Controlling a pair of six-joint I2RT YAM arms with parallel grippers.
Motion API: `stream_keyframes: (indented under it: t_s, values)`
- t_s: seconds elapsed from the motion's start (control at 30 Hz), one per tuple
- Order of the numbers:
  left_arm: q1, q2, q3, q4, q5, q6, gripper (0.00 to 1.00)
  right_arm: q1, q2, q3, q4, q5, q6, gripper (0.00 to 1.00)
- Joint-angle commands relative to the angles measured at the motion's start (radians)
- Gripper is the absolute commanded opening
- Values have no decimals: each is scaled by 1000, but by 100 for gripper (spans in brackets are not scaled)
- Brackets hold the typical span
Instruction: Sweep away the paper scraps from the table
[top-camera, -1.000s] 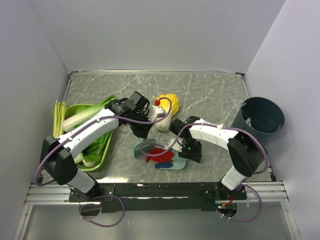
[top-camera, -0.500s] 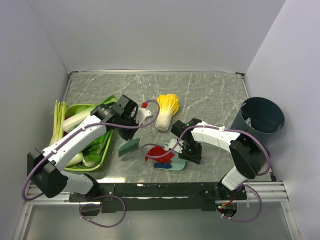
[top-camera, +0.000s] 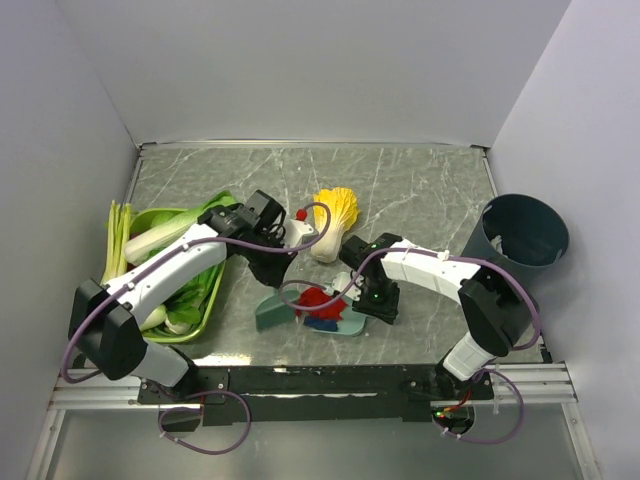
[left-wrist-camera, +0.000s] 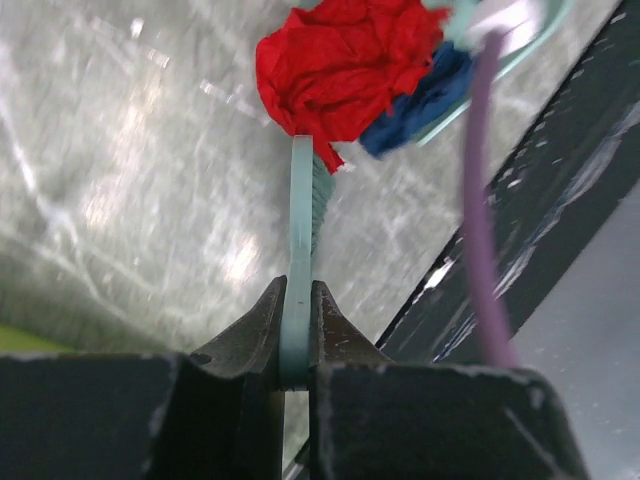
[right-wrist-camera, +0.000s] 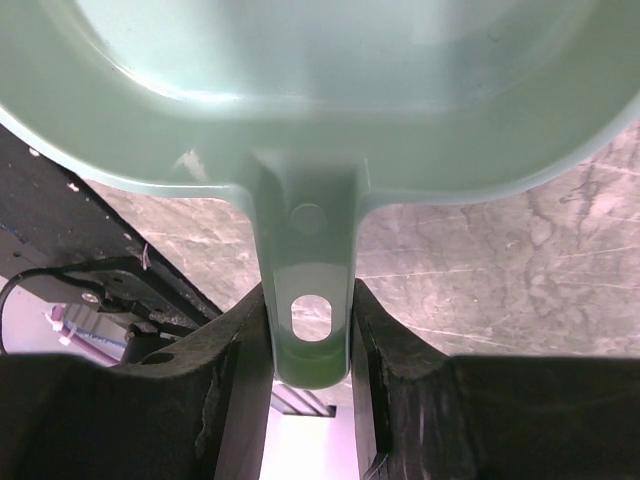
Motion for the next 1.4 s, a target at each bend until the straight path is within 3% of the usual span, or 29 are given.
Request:
stream_keyframes:
  t_s: [0.0,0.5,0.73,0.97,1.2,1.37]
  values:
    - [-1,16,74,79,114,20,1,8,-7,12,24,-13,30,0]
    - [11,-78,71,24,78,130,1,3,-134,-112,219,-53,93,0]
    - [50,-232,42,-25,-80,247,1,-3,-200,-152,282,-61,136,0]
    - [116,-314,25,16,-70,155,1,-15,-280,-163,268,-78,145,0]
    - [209,-311,28,111,-113,2,1,-82,-464,-69,257,-136,108,0]
    - [260,-302,10,160,-27,-42,1,-136,-498,58,237,-147,153,0]
